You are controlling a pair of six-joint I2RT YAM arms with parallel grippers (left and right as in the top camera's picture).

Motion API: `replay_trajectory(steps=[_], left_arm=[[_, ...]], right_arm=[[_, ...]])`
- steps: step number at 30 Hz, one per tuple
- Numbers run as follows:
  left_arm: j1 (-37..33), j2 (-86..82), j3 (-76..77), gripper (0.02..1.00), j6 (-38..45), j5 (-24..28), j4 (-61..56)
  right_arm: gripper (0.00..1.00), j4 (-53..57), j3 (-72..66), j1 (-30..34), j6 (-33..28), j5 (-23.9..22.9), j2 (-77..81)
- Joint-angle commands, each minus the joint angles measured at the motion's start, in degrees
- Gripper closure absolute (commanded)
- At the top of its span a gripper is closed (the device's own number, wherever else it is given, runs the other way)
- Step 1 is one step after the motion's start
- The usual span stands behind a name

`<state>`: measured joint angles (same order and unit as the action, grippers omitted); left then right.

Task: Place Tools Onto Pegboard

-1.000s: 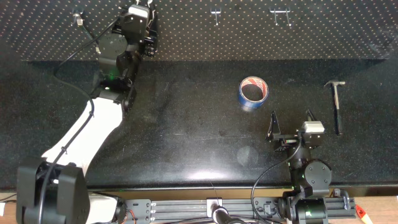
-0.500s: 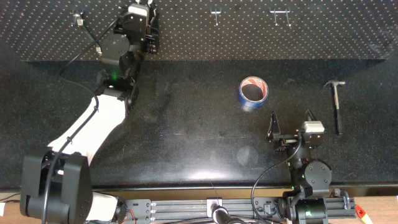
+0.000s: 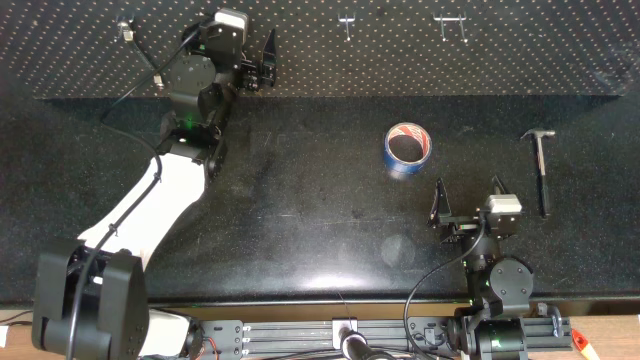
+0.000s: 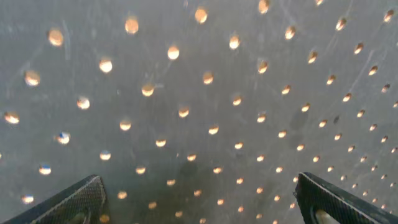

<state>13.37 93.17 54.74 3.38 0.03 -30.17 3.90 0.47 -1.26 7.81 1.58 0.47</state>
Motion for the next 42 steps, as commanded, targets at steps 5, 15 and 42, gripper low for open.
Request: replay_trajectory(steps=[5, 15, 42], left_arm=[[-1.4, -20.06, 0.79, 0.023, 0.04, -7.15, 18.38], [-1.36, -51.45, 0.79, 0.023, 0.09, -8.57, 53.02], [-12.35, -92.98, -32.06, 0.025, -13.86, -5.14, 57.0]], right_arm=[[0.025, 0.17, -0.24, -0.44, -0.61, 0.15, -0.39], [0.025, 0.17, -0.24, -0.44, -0.61, 0.15, -0.39], [0.025, 0.15, -0.24, -0.44, -0.61, 0.15, -0.39]])
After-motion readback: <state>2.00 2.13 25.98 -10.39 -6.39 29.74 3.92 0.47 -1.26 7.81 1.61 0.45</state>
